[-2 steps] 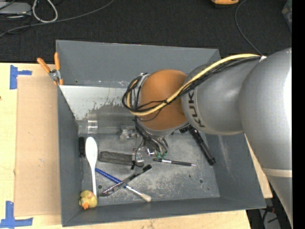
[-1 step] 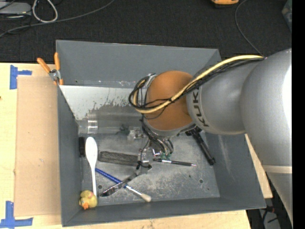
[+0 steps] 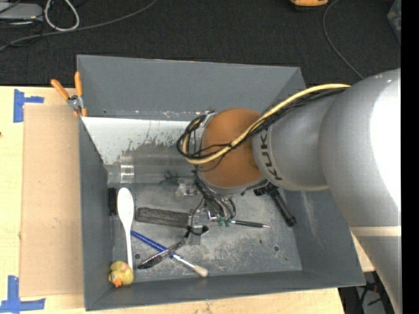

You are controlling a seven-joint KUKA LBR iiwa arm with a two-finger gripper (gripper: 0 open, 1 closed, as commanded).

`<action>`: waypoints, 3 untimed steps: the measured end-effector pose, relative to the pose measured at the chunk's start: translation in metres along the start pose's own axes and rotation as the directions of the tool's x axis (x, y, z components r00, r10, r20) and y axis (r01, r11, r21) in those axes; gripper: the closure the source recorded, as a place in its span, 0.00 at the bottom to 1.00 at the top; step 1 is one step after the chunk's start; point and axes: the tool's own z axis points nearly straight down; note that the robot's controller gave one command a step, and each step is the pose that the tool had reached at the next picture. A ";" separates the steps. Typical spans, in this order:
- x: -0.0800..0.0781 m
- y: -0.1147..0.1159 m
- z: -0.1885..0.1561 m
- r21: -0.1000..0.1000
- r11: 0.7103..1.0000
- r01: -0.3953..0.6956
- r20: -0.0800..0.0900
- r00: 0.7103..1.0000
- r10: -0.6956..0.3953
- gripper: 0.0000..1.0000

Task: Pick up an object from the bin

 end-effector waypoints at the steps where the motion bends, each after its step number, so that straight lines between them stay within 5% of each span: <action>1: 0.005 0.001 0.001 0.001 1.000 -0.007 -0.003 1.000 0.007 1.00; 2: 0.005 0.001 0.000 0.001 1.000 -0.008 -0.003 1.000 0.008 1.00; 3: 0.008 0.001 -0.036 0.003 1.000 -0.010 -0.013 1.000 0.010 1.00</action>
Offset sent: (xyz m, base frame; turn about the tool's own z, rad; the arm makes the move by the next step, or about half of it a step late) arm 0.0000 0.0000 0.0000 0.0000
